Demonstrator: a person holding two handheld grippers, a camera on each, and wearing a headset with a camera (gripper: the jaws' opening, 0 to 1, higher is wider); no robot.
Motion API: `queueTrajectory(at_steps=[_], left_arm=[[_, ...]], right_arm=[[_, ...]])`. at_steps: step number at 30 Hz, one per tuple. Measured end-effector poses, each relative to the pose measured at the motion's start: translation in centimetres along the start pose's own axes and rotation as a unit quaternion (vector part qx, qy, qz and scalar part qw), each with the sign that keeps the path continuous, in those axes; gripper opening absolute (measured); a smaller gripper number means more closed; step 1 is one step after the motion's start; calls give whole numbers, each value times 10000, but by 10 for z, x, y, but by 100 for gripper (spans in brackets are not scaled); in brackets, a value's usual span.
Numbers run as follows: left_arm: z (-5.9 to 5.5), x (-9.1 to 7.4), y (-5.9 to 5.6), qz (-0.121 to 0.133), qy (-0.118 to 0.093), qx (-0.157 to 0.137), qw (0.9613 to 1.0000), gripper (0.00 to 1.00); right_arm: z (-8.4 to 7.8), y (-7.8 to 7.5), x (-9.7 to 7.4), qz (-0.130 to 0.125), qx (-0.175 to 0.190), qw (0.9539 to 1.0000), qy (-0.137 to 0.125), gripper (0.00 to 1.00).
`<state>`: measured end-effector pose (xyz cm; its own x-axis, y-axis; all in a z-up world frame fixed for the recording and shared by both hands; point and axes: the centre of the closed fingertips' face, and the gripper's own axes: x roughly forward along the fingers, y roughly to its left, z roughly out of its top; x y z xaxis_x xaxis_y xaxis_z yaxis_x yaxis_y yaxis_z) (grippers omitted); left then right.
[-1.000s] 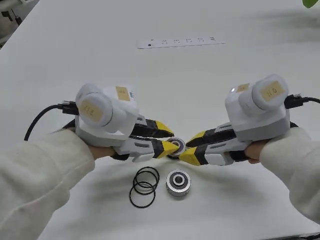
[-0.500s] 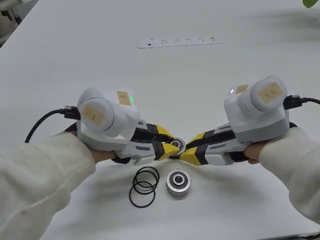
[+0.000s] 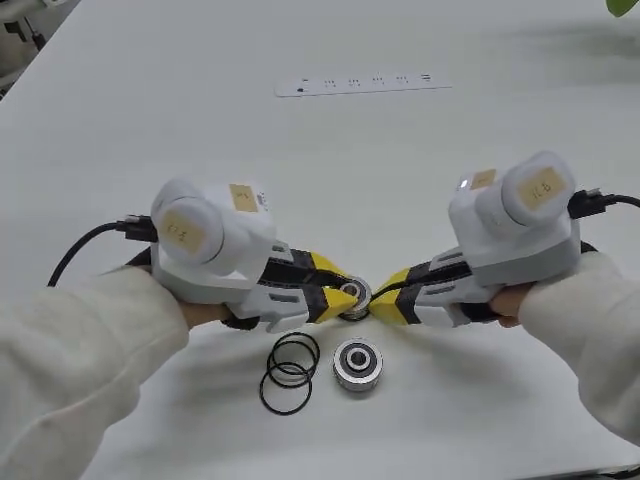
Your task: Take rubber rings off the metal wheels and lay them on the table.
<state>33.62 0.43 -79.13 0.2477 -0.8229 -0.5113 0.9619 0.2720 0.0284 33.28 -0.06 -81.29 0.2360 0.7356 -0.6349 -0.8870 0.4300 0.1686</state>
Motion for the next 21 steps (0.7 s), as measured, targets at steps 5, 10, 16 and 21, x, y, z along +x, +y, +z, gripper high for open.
queueTrajectory(at_steps=[5, 10, 16, 21], left_arm=[[-1, 0, 0, 23, -7, 0, 10000, 14], [-1, 0, 1, 58, -21, 20, 10000, 13], [-1, 1, 1, 85, -26, -12, 10000, 13], [-1, 1, 1, 102, -17, 14, 9999, 13]], right_arm=[[0, -4, 0, -75, 93, 9999, 44, 0], [2, -11, -3, -128, 406, 9991, -18, 0], [10, -14, -10, -151, 881, 9956, -297, 0], [14, -10, -11, -119, 1066, 9935, -388, 0]])
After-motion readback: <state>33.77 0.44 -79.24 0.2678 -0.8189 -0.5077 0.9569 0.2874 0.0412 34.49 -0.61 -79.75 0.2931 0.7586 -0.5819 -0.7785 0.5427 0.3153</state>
